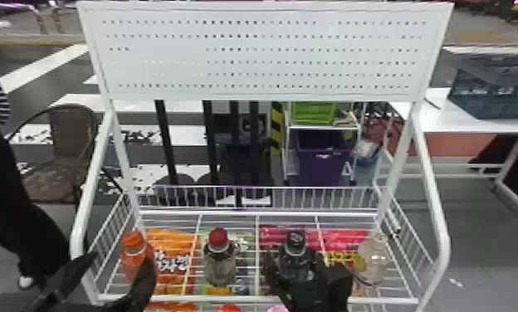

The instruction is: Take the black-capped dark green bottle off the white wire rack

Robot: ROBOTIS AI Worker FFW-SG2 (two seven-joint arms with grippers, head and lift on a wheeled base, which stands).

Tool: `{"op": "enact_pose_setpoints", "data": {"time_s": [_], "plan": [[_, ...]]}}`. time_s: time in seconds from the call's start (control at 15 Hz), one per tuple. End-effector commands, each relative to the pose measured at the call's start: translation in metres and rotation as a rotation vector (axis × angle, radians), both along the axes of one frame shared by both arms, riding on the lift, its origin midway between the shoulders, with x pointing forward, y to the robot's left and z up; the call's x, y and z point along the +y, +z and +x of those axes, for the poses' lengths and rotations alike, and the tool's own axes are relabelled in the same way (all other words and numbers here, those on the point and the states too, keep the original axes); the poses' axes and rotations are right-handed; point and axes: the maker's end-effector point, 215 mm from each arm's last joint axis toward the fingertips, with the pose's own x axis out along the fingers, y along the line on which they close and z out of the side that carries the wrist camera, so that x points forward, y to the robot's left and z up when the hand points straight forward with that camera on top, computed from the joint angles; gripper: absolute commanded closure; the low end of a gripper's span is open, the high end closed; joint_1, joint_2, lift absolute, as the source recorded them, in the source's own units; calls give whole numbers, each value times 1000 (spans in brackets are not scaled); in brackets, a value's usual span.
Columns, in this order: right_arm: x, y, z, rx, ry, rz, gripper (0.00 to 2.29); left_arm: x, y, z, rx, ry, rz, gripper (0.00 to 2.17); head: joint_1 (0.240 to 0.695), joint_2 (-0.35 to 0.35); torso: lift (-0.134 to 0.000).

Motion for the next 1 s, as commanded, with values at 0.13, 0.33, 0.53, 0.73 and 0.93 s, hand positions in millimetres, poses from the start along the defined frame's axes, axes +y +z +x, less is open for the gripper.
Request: {"op": "enact_pose_setpoints", "data": {"time_s": [0.13, 0.33, 0.53, 0.73, 0.93], "plan": [[0, 21, -10, -15, -10, -2, 1474, -1, 1, 3, -4, 0, -4, 144, 499, 0, 0], [-13, 35, -27, 26, -30, -59, 1474, -1, 2, 4, -7, 2, -4, 144, 499, 0, 0], [-54, 60, -51, 78, -74, -126, 1470, -3, 8, 4, -15, 0, -8, 144, 499, 0, 0], [-100, 76, -80, 88, -137, -139, 1470, -2, 7, 4, -14, 4, -10, 144, 499, 0, 0], [-141, 85, -112, 102, -200, -149, 1467, -2, 9, 4, -17, 6, -11, 144, 499, 0, 0]]}}
